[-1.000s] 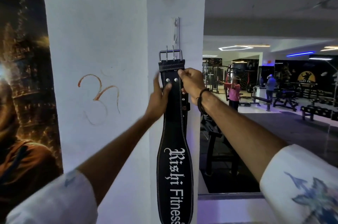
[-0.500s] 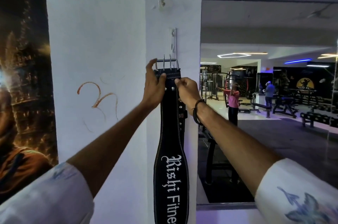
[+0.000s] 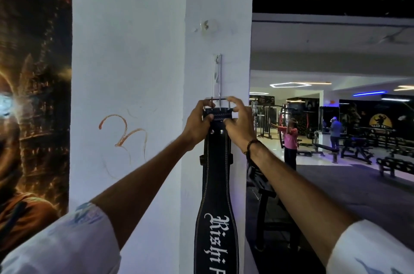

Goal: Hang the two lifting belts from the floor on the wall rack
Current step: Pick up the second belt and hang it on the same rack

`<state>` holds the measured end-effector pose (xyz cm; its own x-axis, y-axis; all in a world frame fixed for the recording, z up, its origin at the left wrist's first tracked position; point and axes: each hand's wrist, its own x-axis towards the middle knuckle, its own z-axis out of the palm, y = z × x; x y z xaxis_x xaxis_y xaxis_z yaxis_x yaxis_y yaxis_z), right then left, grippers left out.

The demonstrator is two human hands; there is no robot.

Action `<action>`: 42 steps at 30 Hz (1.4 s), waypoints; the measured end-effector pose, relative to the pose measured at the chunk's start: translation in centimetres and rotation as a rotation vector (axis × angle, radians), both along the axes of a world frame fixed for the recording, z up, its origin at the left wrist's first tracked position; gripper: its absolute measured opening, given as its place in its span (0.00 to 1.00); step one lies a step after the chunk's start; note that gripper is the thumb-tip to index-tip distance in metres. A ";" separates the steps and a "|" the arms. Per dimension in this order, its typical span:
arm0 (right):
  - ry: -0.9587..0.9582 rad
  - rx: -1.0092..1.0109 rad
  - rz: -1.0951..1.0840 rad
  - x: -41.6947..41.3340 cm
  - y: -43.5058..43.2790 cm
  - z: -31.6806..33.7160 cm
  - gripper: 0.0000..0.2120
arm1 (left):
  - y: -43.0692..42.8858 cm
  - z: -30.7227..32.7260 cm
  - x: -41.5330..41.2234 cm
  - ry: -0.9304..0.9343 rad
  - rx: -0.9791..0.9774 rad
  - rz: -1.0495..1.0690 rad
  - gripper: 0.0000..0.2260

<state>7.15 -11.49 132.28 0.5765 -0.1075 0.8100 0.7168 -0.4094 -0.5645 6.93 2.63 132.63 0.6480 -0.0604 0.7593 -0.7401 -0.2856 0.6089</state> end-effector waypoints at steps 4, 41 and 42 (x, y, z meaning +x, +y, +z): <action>0.007 0.034 0.042 1.8 -0.1 0.8 0.18 | -0.2 0.2 1.7 -0.016 -0.034 0.017 0.12; 0.190 0.079 -0.221 15.2 2.3 5.0 0.15 | -0.2 3.5 14.2 0.211 -0.045 0.223 0.13; 0.205 0.076 -0.230 15.3 2.2 5.2 0.15 | -0.3 3.4 14.3 0.200 -0.069 0.246 0.15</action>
<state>22.45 -9.31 137.50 0.6804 -0.3099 0.6641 0.4782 -0.4990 -0.7227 21.20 2.37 136.07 0.7737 0.1640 0.6120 -0.5174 -0.3940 0.7596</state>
